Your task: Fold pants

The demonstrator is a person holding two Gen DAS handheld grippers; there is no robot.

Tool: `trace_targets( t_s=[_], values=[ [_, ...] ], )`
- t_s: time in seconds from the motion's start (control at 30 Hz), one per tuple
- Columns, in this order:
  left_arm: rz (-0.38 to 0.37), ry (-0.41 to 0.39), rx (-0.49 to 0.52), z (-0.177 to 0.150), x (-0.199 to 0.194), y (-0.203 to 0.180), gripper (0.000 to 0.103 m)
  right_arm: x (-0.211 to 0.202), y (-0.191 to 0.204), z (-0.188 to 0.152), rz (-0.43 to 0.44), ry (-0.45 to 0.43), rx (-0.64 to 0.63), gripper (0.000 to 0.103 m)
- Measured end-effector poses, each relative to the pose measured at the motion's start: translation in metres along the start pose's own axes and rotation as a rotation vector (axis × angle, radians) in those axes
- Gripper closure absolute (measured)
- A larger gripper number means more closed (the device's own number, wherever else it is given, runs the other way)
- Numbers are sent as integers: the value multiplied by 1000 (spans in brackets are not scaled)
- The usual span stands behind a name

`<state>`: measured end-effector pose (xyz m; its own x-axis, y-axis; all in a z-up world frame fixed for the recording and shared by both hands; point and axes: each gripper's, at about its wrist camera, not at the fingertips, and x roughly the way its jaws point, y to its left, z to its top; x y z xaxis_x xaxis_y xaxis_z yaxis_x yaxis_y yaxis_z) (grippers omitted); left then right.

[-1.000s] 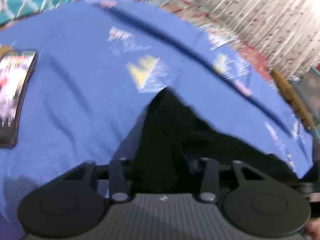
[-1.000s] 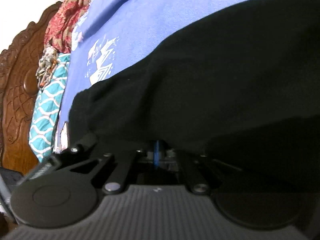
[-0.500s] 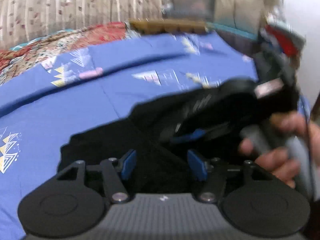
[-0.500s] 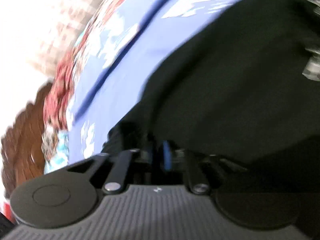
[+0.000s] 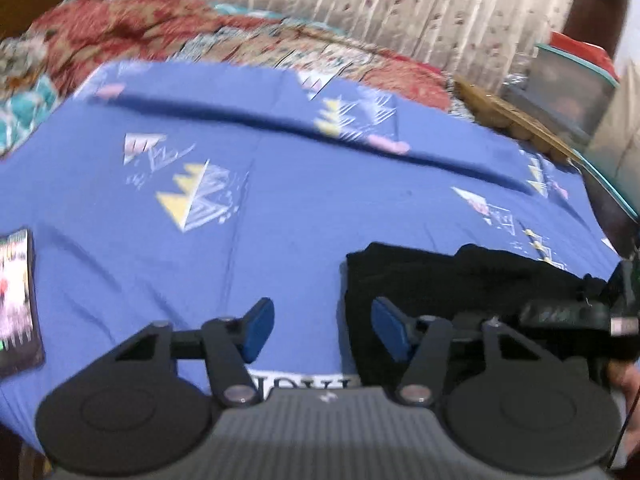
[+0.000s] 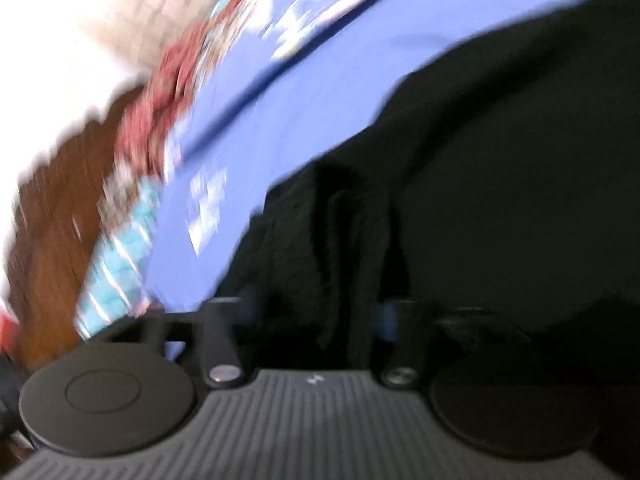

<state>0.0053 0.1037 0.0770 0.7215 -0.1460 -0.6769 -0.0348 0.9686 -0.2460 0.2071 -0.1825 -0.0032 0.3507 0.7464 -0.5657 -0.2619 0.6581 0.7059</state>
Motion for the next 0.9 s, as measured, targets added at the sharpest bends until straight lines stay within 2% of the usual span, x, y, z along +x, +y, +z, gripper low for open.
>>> trace_targets(
  t_s=[0.07,0.2,0.3,0.33,0.37,0.4,0.43,0.47,0.53,0.6,0.67,0.77,0.83,0.87,0.9],
  values=[
    [0,13,0,-5,4,-5,52,-9,14,-5,-34,-52,-93,81],
    [-52,30,35,1,22,-31,52,-42,14,3,-61,-203,-179,81],
    [-89,41,86,3,40,-55,52,-52,-13,9,-182,-256,-169,80],
    [-97,49,98,3,50,-61,52,-51,-23,10,-228,-248,-151,75],
    [-101,64,111,1,59,-68,52,-47,-31,11,-284,-234,-140,59],
    [-100,86,130,-1,68,-75,52,-45,-37,9,-324,-235,-128,51],
    [-86,120,158,-5,79,-83,52,-47,-38,8,-326,-252,-104,45],
    [-63,159,183,-10,90,-89,52,-52,-39,7,-313,-268,-69,45],
    [-19,232,218,-22,108,-96,52,-55,-27,7,-350,-338,-25,44],
    [7,235,234,-30,116,-97,46,-63,-14,4,-330,-407,-41,46],
    [22,217,250,-33,115,-98,43,-57,2,1,-269,-402,-104,62],
    [28,220,250,-32,114,-99,43,-41,23,-14,-232,-327,-264,68],
    [30,222,249,-32,113,-100,43,-17,17,-22,-307,-205,-308,68],
    [30,224,250,-29,113,-98,43,-4,11,-24,-347,-177,-307,68],
    [32,223,249,-27,110,-98,43,-4,11,-25,-338,-203,-310,68]
  ],
)
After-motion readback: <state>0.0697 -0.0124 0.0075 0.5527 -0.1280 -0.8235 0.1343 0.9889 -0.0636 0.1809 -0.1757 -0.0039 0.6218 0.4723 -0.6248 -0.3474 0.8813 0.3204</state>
